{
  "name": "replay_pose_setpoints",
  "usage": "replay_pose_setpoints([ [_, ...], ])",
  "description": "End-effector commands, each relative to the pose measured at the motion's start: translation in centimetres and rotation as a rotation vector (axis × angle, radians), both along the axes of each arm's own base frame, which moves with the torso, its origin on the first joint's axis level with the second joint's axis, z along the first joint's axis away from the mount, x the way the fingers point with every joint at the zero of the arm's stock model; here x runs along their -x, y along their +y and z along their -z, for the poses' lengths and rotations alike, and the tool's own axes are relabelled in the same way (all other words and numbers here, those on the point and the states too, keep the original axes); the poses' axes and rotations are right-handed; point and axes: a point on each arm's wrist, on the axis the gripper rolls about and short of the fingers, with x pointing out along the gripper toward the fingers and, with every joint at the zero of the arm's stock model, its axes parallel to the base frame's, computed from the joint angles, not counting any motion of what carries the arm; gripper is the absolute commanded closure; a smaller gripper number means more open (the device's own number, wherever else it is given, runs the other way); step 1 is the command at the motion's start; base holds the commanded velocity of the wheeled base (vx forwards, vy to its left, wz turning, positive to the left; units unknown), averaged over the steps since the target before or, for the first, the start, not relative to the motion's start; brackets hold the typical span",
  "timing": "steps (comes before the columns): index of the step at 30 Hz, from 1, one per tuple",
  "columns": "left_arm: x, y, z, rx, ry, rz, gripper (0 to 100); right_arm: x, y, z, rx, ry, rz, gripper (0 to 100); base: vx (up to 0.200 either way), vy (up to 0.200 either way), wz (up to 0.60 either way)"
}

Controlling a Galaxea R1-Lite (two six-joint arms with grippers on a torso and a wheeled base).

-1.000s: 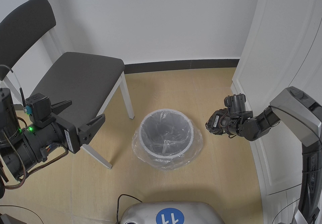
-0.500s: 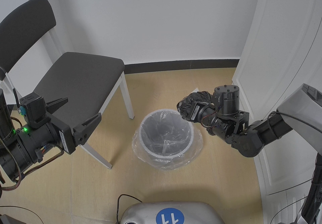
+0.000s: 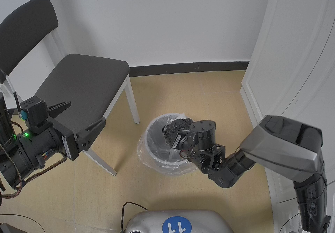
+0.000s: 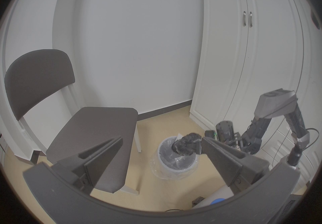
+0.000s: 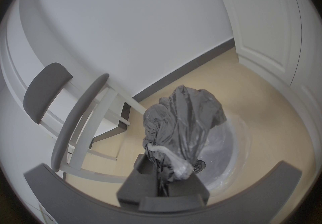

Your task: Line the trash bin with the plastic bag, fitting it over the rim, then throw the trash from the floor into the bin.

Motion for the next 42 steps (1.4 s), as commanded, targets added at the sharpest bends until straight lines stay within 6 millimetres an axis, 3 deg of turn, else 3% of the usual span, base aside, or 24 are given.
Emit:
replay_pose_setpoints([
  [1,-0.2,-0.1,0.1,-0.003,0.005,0.0,0,-0.4,1.2,4.1,0.015,0.058,-0.016,100,0.0,0.0,0.0],
  [11,-0.5,-0.1,0.3,-0.01,0.016,-0.008,0,-2.7,1.2,6.7,0.002,0.056,0.01,100,0.0,0.0,0.0],
  [21,-1.0,-0.4,0.9,-0.027,0.04,-0.008,0,-4.4,1.6,6.9,-0.109,0.034,0.052,100,0.0,0.0,0.0],
  [27,-1.1,-0.4,0.9,-0.029,0.043,-0.008,0,-3.7,1.8,7.2,-0.099,0.042,0.039,100,0.0,0.0,0.0],
  [34,-1.1,-0.4,0.9,-0.029,0.043,-0.008,0,-1.3,2.0,8.0,0.003,0.122,-0.016,100,0.0,0.0,0.0],
  [42,-1.1,-0.5,1.0,-0.028,0.045,-0.008,0,-1.0,2.0,7.7,0.087,0.219,-0.02,100,0.0,0.0,0.0],
])
